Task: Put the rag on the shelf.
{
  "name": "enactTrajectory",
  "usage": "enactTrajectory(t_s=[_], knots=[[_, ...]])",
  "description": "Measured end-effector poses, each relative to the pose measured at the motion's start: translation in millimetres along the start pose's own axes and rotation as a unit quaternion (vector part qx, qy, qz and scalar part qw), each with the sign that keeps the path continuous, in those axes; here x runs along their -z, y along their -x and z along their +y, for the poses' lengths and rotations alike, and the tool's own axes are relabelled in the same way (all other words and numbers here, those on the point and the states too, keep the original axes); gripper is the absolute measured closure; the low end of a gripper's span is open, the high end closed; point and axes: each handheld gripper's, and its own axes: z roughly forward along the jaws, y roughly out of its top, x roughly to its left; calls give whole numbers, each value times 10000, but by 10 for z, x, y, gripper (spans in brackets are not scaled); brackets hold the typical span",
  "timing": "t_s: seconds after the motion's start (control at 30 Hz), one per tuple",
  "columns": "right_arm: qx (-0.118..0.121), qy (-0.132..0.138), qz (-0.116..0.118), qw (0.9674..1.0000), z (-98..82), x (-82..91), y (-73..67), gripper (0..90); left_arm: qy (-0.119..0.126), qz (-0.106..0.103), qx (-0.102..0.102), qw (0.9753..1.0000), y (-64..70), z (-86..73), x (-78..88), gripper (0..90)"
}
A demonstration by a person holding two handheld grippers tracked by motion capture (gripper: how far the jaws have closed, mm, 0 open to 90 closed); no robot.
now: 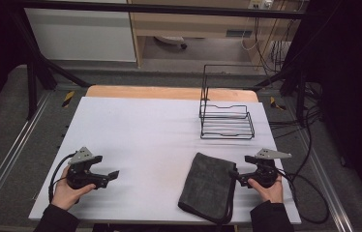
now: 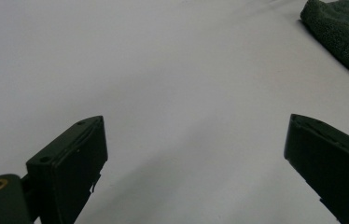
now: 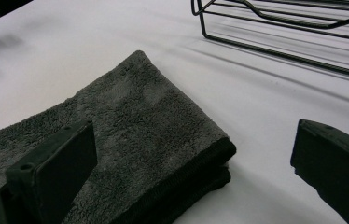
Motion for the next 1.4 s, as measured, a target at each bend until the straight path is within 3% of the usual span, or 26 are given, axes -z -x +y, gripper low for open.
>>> enactTrajectory(t_s=[0.13,0.37,0.97,1.17,1.33,1.4], knots=[[-29,-23,-15,10000,7,-25,-13,17,12,-28,41,10000,39,25,-32,71],[-40,-55,-46,10000,22,-77,-45,26,-86,-128,-73,9999,203,110,-134,83],[-184,-230,-494,9983,14,-176,-77,210,-360,-605,-338,9969,956,430,-613,181],[-50,-401,-571,9976,-14,-231,-94,335,-451,-785,-454,9949,1244,506,-790,248],[-49,-383,-652,9971,-12,-231,-91,411,-701,-1002,-538,9910,1469,523,-959,296],[-30,-498,-743,9960,-22,-246,-88,455,-804,-1074,-566,9893,1553,513,-1019,333]])
